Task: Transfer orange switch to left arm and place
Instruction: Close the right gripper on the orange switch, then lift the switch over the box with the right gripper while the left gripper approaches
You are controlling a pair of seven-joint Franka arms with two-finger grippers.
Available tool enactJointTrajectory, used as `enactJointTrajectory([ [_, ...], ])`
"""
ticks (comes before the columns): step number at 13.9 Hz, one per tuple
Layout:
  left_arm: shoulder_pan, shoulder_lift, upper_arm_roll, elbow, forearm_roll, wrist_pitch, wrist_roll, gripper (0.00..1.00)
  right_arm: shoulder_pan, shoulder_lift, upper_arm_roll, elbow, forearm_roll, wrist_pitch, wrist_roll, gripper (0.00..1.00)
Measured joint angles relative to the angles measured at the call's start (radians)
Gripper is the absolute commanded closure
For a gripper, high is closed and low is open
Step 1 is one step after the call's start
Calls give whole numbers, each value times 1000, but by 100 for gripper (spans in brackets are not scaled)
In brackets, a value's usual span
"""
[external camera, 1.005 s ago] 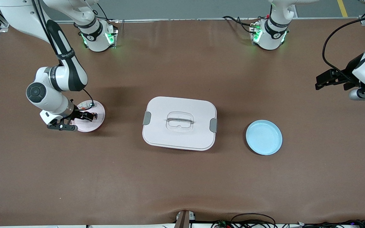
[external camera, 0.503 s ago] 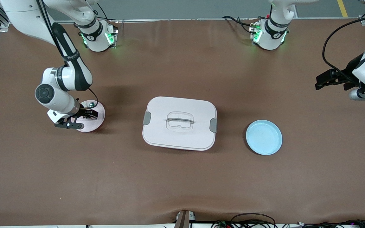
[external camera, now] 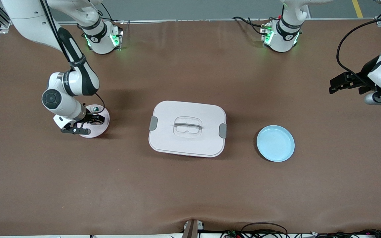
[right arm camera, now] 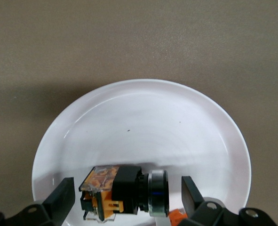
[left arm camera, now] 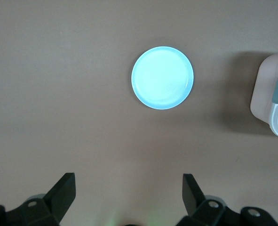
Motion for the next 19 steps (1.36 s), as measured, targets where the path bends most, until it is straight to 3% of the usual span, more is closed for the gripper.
enactJointTrajectory([
  [4, 0, 0, 0, 0, 0, 0, 0, 0, 0, 4, 0, -17, 0, 20, 0, 0],
  [5, 0, 0, 0, 0, 0, 0, 0, 0, 0, 4, 0, -17, 0, 20, 0, 9],
  [9, 0, 0, 0, 0, 0, 0, 0, 0, 4, 4, 1, -17, -1, 19, 1, 90],
  [10, 0, 0, 0, 0, 0, 0, 0, 0, 5, 4, 1, -17, -1, 19, 1, 100],
  [15, 0, 0, -1, 1, -28, 0, 0, 0, 5, 4, 1, -2, -1, -16, 47, 100],
  [19, 18, 0, 3, 2, -200, 0, 0, 0, 5, -11, -1, 124, 3, -230, 91, 100],
])
